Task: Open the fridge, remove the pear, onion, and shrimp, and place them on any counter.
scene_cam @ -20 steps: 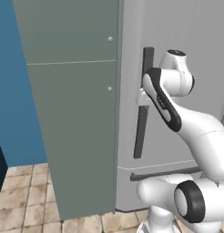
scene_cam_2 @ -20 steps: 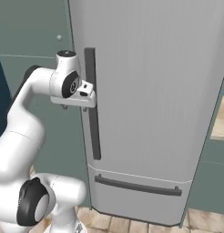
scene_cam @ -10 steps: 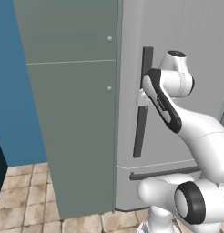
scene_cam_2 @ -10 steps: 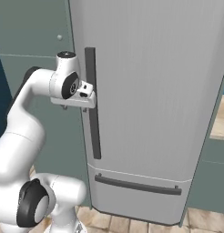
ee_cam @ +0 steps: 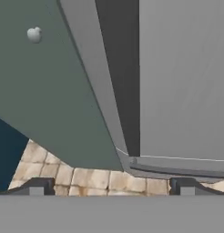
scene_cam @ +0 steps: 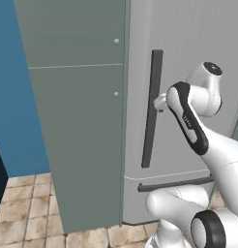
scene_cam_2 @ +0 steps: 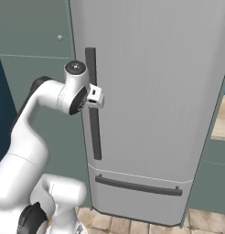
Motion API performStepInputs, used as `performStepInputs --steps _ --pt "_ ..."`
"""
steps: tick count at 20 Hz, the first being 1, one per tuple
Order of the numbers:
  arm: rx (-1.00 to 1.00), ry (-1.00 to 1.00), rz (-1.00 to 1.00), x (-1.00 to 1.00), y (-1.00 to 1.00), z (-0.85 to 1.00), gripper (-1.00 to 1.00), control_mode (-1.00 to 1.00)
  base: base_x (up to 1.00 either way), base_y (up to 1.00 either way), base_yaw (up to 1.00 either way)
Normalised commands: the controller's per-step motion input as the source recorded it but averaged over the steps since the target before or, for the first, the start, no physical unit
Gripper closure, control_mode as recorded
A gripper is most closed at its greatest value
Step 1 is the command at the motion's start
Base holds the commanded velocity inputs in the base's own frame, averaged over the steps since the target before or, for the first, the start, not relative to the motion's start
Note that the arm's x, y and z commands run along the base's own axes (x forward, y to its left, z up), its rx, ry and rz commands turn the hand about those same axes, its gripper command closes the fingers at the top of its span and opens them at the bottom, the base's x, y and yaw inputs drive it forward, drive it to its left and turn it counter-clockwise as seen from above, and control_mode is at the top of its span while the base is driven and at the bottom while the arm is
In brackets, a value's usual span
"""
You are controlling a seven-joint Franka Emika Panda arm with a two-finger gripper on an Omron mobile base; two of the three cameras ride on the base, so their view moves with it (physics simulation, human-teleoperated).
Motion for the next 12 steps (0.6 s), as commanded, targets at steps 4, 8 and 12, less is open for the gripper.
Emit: performStepInputs --steps 4,8,12 --pt "0.08 -0.32 -0.08 0.22 0.0 0.02 -1.0 -1.0 0.0 0.0 0.0" --pt "0.05 -0.06 -0.1 0.19 0.0 0.23 -1.0 -1.0 0.0 0.0 0.0" --pt "0.02 0.04 -0.11 0.02 -0.04 0.4 -1.0 -1.0 0.0 0.0 0.0"
